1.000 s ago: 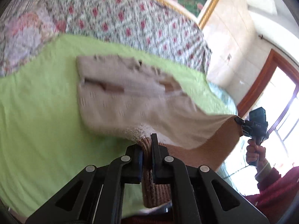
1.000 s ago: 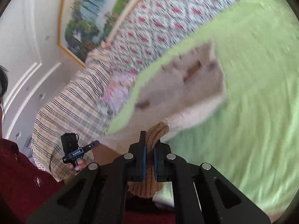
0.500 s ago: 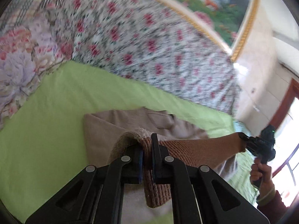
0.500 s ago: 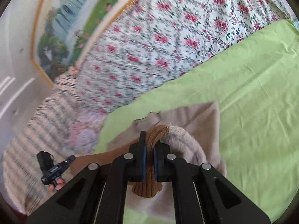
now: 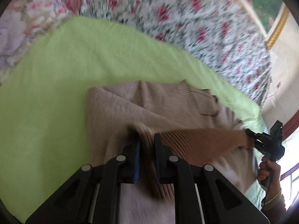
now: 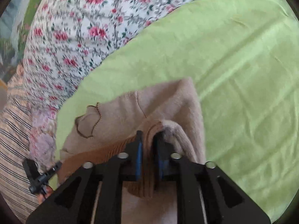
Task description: Fold small clothes
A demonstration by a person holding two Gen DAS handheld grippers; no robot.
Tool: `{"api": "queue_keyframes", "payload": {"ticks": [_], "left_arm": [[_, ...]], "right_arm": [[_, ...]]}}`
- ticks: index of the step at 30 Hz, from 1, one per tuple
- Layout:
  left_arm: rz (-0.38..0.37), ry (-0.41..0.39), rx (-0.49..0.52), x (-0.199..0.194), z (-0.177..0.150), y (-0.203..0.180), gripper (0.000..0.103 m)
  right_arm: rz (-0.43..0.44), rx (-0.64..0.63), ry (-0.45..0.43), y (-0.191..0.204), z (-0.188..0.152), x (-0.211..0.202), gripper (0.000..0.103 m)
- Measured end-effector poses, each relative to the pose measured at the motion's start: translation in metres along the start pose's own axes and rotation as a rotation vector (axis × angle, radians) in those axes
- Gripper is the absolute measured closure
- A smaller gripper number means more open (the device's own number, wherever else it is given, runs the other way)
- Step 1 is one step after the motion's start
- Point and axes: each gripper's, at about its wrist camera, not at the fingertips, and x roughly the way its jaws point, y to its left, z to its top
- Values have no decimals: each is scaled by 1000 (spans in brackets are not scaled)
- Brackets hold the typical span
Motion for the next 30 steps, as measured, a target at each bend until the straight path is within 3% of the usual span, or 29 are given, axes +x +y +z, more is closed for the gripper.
{"api": "queue_keyframes", "payload": {"ticks": [2, 3, 6, 8, 11, 13, 14, 16, 17, 18, 21, 23, 25, 27, 30], "left_arm": [[-38, -19, 37, -25, -19, -13, 72], [-63, -22, 58, -35, -33, -25, 71], [-126, 13, 122, -41, -62, -61, 69], [-179, 50, 162, -30, -73, -84, 64], [-169, 179, 243, 14, -72, -106, 61], [-106, 235, 268, 41, -63, -106, 66], [-116, 240, 266, 47, -56, -101, 70], [-97, 214, 245, 51, -37, -86, 70], [-52, 197, 234, 52, -27, -79, 71], [-3, 178, 213, 54, -15, -68, 71], [74, 103, 71, 54, 16, -24, 71], [67, 58, -36, 50, 28, 3, 72], [67, 9, -107, 40, 30, 20, 71], [102, -21, -130, 29, 25, 23, 70], [70, -50, -159, 4, 4, 19, 70]], "right_arm": [[12, -64, -68, 11, -14, -31, 63], [33, -98, -71, 20, -21, -36, 63], [172, -259, 63, 57, -53, -29, 63], [200, -381, 185, 81, -75, -8, 63], [120, -590, 365, 111, -99, 35, 63], [65, -645, 401, 115, -96, 51, 64], [52, -660, 400, 113, -87, 57, 65], [-40, -670, 348, 108, -66, 66, 65], [-123, -654, 310, 100, -49, 71, 65], [-149, -620, 283, 93, -36, 72, 65], [-211, -404, 115, 59, 9, 62, 65], [-178, -225, 20, 31, 27, 43, 65], [-130, -140, -24, 18, 26, 26, 65], [-122, -139, -48, 19, 16, 12, 65], [-62, -143, -48, 26, -9, -10, 65]]}}
